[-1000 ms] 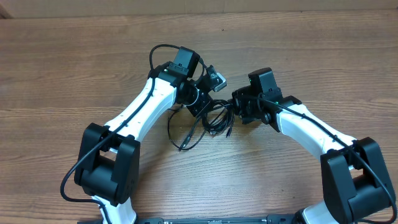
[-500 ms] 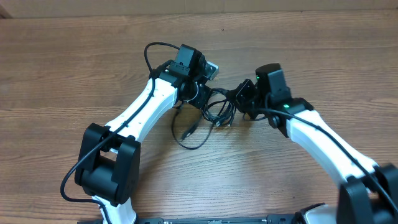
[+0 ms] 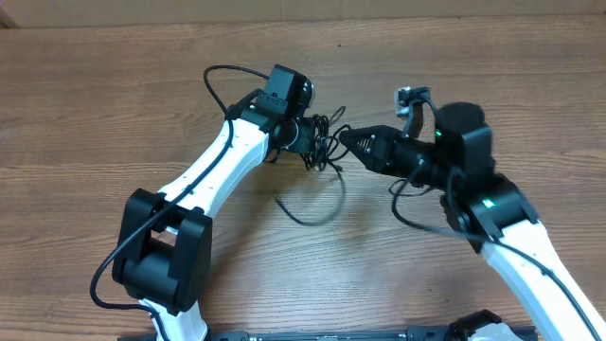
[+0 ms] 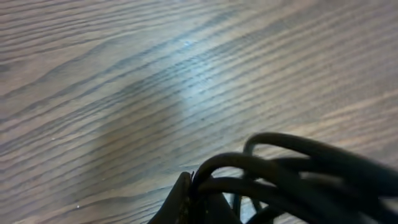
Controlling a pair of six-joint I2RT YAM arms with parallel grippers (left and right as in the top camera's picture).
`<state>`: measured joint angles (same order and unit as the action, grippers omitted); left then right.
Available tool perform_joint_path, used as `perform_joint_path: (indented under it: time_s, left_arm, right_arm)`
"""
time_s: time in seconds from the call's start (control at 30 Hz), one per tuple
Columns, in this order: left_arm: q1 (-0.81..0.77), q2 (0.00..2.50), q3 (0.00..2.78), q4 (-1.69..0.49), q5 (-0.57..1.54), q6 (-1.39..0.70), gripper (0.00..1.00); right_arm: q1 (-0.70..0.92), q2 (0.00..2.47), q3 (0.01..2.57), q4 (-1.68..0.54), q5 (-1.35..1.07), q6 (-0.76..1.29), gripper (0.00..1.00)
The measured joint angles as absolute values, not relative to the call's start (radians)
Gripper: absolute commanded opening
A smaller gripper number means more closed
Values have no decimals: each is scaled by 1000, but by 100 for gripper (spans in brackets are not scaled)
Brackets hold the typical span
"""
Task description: Untangle cables
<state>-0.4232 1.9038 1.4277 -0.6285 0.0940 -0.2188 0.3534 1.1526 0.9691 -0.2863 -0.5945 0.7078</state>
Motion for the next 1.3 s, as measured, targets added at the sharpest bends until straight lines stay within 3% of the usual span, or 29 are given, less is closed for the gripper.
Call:
perform_joint_path:
  time_s: [0.33, 0.5, 0.63, 0.8, 1.0, 1.1, 1.3]
  left_arm:
    - [-284, 1904, 1429, -631, 97, -315, 4]
    - [-277, 1904, 1429, -628, 194, -251, 4]
    - [-277, 1904, 1429, -625, 309, -147, 4]
    - [-278, 1904, 1429, -624, 387, -73, 4]
    - [-281, 1904, 1429, -623, 434, -44, 4]
    - [-282, 1904, 1429, -624, 486, -18, 4]
    - [-282, 1904, 1429, -636, 529, 1, 4]
  right_arm:
    - [353, 945, 966, -327, -545, 622, 5]
    - [353, 998, 966, -476, -451, 652, 39]
    - [353, 1098, 966, -521, -415, 670, 47]
    - [353, 1300, 966, -489, -365, 681, 47]
    - [353, 1640, 965, -254, -337, 775, 42]
    - [353, 1740, 965, -145, -336, 867, 48]
    - [353, 1786, 964, -4, -312, 1052, 49]
